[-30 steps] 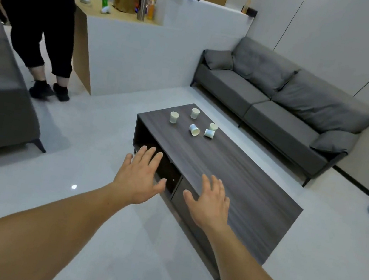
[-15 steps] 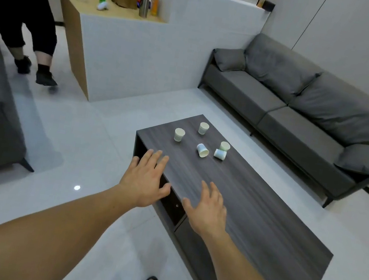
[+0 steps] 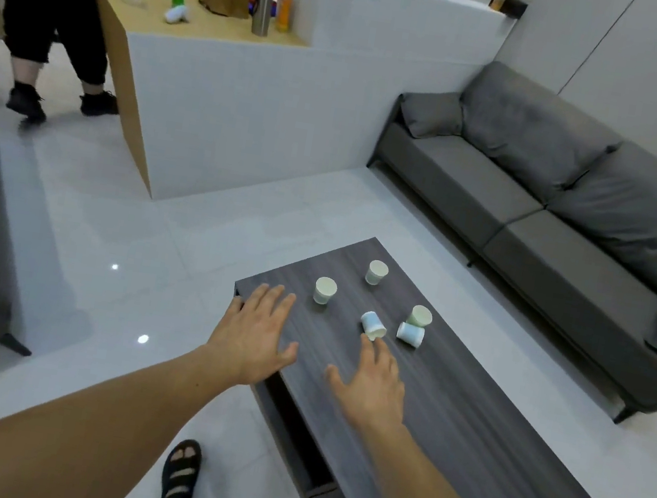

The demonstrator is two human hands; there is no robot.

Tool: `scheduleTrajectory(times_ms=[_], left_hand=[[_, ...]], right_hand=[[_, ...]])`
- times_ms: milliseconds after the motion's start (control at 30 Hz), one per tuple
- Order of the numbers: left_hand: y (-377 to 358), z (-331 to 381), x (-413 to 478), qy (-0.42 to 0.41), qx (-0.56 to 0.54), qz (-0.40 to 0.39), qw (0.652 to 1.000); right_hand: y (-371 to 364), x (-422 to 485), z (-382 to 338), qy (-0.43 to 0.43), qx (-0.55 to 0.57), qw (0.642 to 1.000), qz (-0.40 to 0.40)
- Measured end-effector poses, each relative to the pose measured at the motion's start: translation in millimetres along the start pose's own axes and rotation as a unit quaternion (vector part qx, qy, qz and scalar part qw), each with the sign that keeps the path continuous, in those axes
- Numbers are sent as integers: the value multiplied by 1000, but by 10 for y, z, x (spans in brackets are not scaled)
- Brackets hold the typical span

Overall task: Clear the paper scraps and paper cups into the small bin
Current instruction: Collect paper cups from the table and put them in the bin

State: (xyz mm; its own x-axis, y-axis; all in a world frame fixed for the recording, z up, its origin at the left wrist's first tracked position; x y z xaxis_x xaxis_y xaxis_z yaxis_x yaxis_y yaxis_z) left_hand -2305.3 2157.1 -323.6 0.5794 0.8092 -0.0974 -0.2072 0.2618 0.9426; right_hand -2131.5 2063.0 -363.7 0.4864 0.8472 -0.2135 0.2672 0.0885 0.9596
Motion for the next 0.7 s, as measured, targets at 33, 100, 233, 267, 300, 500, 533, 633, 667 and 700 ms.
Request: scheduleTrajectory(times_ms=[33, 100, 233, 267, 300, 500, 533, 633, 667, 700], left_hand=[[-6, -36, 175, -11, 2, -10, 1000], [-7, -119, 556, -29, -4, -16, 999], [-56, -243, 1313, -72, -9, -36, 997], [-92, -252, 1442, -84, -6, -42, 996], [-135, -261, 1560, -91, -7, -47, 995], [-522, -201, 2188, -120, -14, -112, 986], [-610, -188, 2298, -123, -17, -124, 984], [-902, -155, 2632, -122, -18, -158, 980], [-1002, -141, 2756, -120, -16, -168, 978], [-1101, -124, 2899, -118, -16, -176, 977]], right_hand=[[-20, 133, -21, -10, -1, 1000, -8], [-60, 386, -47, -28, 3, 999, -15], [-155, 864, -5, -75, 0, 997, -29], [-197, 929, 20, -87, -1, 996, -35], [-238, 997, 46, -97, -2, 994, -41], [-503, 1518, 285, -151, 4, 985, -86], [-556, 1654, 331, -153, 6, 984, -88], [-757, 2102, 495, -155, 22, 983, -100], [-835, 2263, 568, -159, 30, 981, -104], [-920, 2438, 655, -163, 37, 980, -108]])
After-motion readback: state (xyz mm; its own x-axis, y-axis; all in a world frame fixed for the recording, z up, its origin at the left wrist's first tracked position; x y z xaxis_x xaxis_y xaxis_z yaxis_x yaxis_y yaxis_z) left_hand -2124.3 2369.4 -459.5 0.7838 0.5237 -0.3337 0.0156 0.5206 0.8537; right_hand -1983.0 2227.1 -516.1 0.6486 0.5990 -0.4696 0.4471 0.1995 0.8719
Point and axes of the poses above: each hand's wrist, its own x-axis towards the middle knuckle, its own y-axis out of the back of the hand, z = x × y, the point moved 9 cm from there along x, towards the middle knuckle, and after that the axes turned 5 degrees about -x, right-handed, at the moved point
